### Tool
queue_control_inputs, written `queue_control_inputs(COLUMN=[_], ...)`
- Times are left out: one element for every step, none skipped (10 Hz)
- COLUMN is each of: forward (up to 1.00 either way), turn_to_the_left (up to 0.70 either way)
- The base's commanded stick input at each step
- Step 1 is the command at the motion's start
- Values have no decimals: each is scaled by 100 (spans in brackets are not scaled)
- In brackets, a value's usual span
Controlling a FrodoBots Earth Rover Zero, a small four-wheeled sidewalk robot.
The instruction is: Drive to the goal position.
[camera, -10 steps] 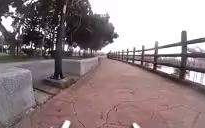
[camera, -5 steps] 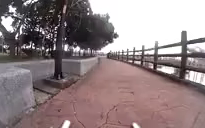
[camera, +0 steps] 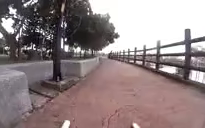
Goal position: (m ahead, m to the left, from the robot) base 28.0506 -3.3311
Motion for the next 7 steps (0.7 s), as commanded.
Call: queue_control_inputs(forward=[70,70,70,70,70,70,70], turn_to_the_left=[0,-2,-16,-35,-35,-35,-35])
